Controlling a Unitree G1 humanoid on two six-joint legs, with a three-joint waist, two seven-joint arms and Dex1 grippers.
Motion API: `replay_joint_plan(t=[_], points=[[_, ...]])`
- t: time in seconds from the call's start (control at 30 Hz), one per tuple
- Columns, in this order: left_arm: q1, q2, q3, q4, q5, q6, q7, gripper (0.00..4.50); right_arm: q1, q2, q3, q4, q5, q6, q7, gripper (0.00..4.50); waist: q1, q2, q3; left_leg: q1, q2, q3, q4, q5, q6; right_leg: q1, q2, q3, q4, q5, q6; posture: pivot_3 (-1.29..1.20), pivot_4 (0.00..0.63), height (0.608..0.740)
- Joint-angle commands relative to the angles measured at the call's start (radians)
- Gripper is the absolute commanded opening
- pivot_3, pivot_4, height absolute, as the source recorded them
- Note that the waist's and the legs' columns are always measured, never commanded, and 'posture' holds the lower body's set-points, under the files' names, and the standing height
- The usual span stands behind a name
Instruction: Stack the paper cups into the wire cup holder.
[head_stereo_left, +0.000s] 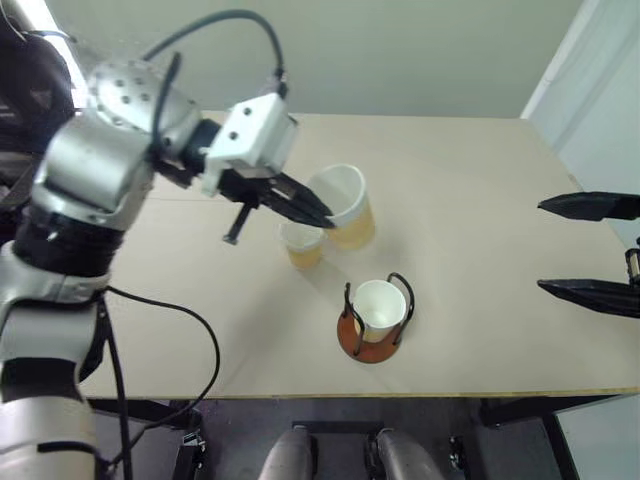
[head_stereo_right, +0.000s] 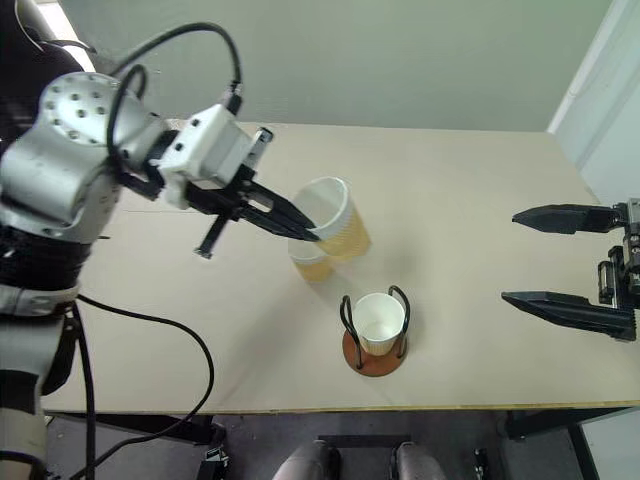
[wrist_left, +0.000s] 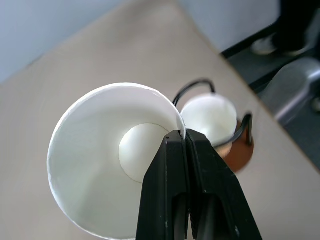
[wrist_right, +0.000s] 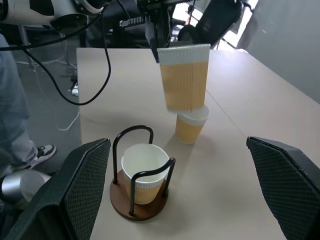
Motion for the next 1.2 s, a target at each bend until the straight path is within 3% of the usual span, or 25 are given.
replay_joint_plan(t=[0.03,0.17,0.4,0.7,1.2], points=[[-0.057,-0.031,-0.058,0.0,-0.07,-0.049,-0.041,0.03,0.013,-0.003,-0.063,-0.033,0.021,0.008,-0.021,4.5,0.0,0.0,0.0,0.0,0.0,0.0,0.0,0.0,0.0,0.0,0.0,0.0,-0.001,0.001,0.001,0.0,0.15,0.74],[-0.096,-0.072,-0.141,-0.011,-0.113,-0.089,-0.041,0.03,0.032,-0.001,-0.081,-0.054,0.026,0.013,-0.047,4.5,0.002,0.001,0.0,-0.003,0.0,0.0,0.0,0.0,0.001,0.0,0.0,0.0,-0.008,0.003,0.005,0.0,0.15,0.74],[-0.114,-0.009,-0.282,-0.038,-0.152,-0.161,-0.041,0.03,0.064,0.002,-0.114,-0.077,0.03,0.02,-0.067,4.5,0.002,0.002,0.0,-0.003,0.0,0.0,0.001,-0.001,0.003,0.001,0.0,0.0,-0.009,0.003,0.006,0.0,0.15,0.74],[-0.124,0.004,-0.346,-0.022,-0.151,-0.21,-0.041,0.03,0.097,-0.004,-0.153,-0.089,0.042,0.024,-0.057,4.5,0.003,0.002,0.0,-0.004,-0.001,0.0,0.005,0.0,0.005,0.003,0.0,0.0,-0.009,0.004,0.007,0.0,0.15,0.74],[-0.143,-0.061,-0.409,0.115,-0.066,-0.279,-0.041,0.03,0.143,0.005,-0.209,-0.121,0.054,0.044,-0.076,4.5,0.004,0.002,0.0,-0.005,-0.001,0.0,0.008,0.0,0.006,0.004,0.0,0.001,-0.009,0.004,0.008,0.0,0.15,0.74]])
